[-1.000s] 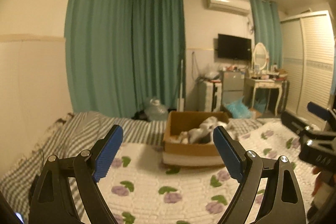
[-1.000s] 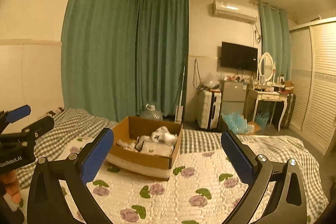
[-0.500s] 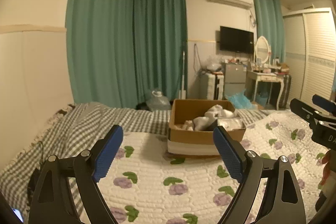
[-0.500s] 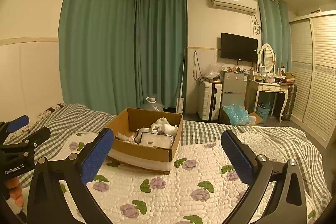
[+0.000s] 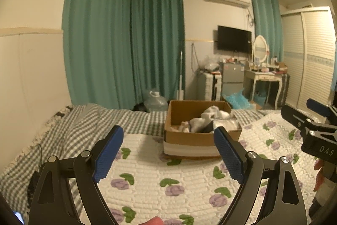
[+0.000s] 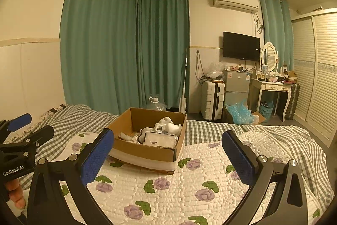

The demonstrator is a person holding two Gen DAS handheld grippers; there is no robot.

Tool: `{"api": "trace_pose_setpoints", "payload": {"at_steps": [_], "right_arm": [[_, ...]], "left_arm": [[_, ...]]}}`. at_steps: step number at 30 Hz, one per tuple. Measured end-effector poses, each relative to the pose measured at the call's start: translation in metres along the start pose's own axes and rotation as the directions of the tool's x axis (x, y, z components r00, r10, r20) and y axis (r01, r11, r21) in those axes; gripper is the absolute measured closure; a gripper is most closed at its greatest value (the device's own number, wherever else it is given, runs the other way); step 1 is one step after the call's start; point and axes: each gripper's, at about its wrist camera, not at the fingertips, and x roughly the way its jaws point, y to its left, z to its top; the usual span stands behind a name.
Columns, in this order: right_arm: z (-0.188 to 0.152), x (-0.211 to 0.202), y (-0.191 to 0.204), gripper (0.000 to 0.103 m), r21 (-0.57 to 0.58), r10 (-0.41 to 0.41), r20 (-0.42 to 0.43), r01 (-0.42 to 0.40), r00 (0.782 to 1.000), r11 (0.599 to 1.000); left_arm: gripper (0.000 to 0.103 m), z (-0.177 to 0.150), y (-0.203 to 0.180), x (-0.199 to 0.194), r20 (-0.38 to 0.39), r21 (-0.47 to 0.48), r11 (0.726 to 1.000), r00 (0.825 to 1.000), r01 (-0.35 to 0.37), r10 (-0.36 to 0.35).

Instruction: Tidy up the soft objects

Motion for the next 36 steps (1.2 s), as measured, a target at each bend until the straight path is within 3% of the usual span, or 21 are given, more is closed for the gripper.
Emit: {"api": "trace_pose_setpoints", "payload": {"at_steps": [36], "right_arm": [[-0.0091,0.0093,0.0067,0.0,0.002,0.009,-0.024,-0.009,1.0,1.0]], "left_arm": [[0.014,-0.0027,0.0002,0.0005,-0.012,0.003,1.0,1.0,-0.006,0.006]]}}
